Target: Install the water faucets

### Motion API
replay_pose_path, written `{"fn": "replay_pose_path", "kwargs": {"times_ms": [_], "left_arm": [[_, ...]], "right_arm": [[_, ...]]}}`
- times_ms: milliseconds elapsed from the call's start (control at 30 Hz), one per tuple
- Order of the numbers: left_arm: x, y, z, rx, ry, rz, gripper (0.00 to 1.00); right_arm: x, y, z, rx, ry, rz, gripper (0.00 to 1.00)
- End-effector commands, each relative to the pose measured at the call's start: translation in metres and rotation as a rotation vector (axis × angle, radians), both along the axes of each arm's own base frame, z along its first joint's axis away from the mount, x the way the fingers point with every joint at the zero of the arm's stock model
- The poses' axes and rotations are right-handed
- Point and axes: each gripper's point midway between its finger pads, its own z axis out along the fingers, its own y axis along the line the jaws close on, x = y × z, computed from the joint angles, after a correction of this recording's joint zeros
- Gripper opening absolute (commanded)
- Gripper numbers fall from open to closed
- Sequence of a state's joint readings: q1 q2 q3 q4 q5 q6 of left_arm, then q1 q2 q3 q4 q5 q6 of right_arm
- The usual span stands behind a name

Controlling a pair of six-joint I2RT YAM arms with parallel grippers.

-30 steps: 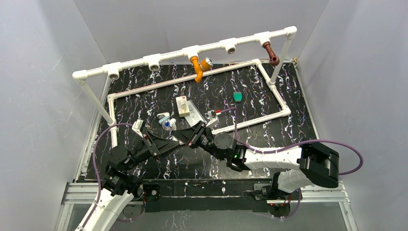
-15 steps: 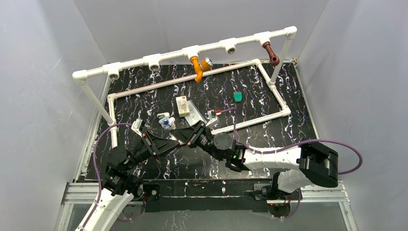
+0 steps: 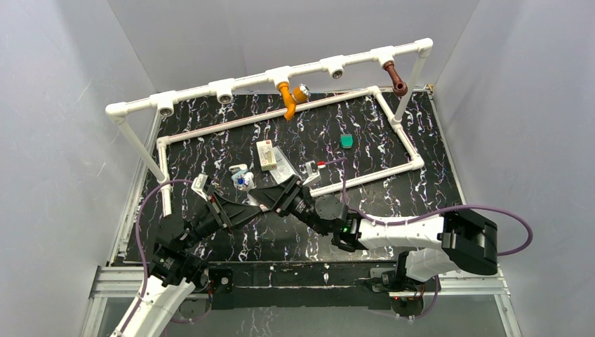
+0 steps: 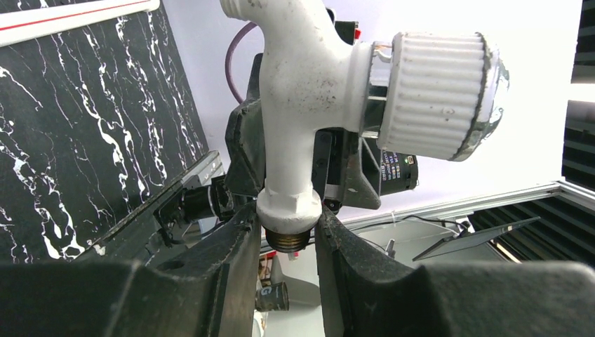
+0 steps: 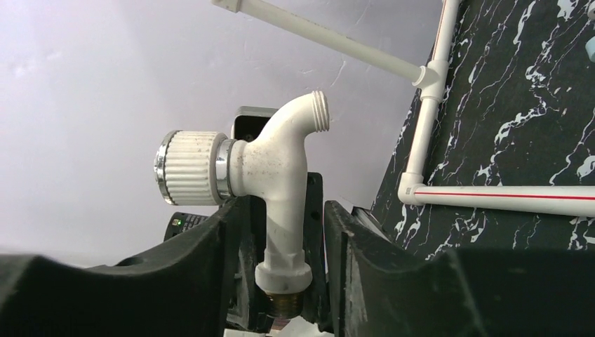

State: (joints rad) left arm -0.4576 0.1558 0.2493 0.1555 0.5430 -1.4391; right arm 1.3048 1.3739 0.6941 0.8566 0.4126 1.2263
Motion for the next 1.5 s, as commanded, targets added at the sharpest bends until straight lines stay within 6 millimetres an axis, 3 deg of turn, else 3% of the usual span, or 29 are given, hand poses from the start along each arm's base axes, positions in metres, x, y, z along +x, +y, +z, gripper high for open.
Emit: {"fn": "replay_pose_path", "kwargs": {"times_ms": [0, 133, 467, 800, 1033, 1233, 1467], "left_arm": [[-0.007, 0.000, 0.007, 0.008, -0.055, -0.020, 0.00], [-0.010, 0.000, 0.005, 0.029, -0.057, -0.032, 0.00], [-0.028, -0.002, 0.005, 0.054, -0.070, -0.112, 0.00], [-0.055, -0.002, 0.002, 0.117, -0.049, -0.236, 0.00], [-0.076, -0.002, 0.002, 0.142, -0.036, -0.346, 0.00], [-0.093, -0.001, 0.006, 0.158, -0.049, -0.435, 0.00], [-0.109, 0.002, 0.005, 0.168, -0.056, -0.518, 0.00]], "right_arm": [[-0.004, -0.014, 0.015, 0.039, -0.020, -0.007, 0.58], [-0.007, -0.021, 0.012, -0.006, -0.043, 0.001, 0.64], [-0.026, -0.047, 0.003, -0.211, -0.254, 0.074, 0.65], [-0.043, -0.089, 0.027, -0.479, -0.843, 0.217, 0.69], [-0.045, -0.095, 0.032, -0.621, -1.189, 0.339, 0.75], [-0.059, -0.098, 0.040, -0.557, -1.511, 0.471, 0.83], [-0.066, -0.097, 0.051, -0.380, -1.601, 0.712, 0.82]]}}
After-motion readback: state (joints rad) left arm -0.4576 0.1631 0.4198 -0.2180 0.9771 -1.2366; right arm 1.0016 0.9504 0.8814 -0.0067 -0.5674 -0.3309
